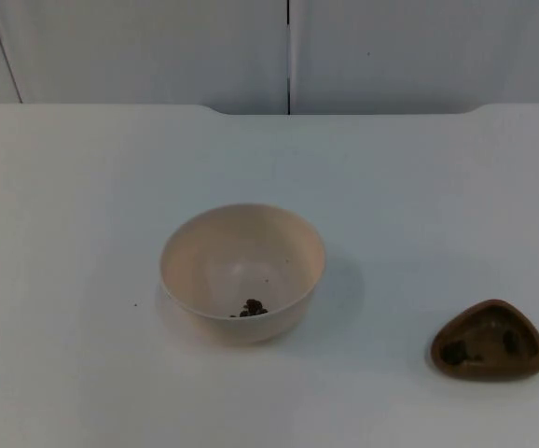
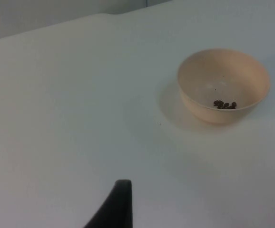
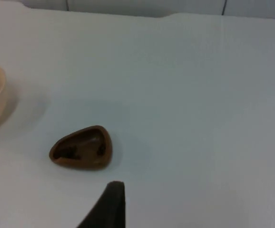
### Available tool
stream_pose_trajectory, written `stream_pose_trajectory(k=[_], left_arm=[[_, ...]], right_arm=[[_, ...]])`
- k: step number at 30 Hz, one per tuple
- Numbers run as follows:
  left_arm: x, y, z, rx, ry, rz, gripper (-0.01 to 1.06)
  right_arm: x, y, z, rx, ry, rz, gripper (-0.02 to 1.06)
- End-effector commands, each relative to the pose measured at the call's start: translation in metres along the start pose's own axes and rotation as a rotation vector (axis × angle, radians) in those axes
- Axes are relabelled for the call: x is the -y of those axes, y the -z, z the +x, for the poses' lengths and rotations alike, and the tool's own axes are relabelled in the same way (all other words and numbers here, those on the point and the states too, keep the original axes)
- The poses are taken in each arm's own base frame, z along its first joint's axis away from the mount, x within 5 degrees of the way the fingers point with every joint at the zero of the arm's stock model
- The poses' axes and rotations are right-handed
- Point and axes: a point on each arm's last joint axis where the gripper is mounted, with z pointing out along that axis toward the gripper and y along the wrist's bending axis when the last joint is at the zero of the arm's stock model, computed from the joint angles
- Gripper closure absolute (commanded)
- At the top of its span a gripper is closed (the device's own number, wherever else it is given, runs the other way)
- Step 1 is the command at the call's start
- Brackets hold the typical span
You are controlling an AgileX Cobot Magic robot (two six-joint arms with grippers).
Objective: Pick up the bowl with the left hand and pour the coffee beans from the cup into the bowl with the right hand.
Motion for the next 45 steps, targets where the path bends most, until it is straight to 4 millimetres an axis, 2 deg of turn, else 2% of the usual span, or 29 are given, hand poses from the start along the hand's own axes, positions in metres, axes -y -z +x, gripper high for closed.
stream_pose_trajectory(k=[1, 32, 45], left_arm=[[0.0007, -0.0007, 0.0005, 0.006, 0.001, 0.006, 0.0], [0.0007, -0.0007, 0.0005, 0.006, 0.002, 0.004, 0.0], [0.0018, -0.0003, 0.0007, 0.004, 0.1, -0.178, 0.0]], right_arm=[[-0.0003, 0.0, 0.0002, 0.008, -0.021, 0.036, -0.01], [-0.0011, 0.0, 0.0001, 0.008, -0.033, 0.044, -0.01], [-0.0011, 0.0, 0.0001, 0.008, -0.033, 0.044, -0.01]])
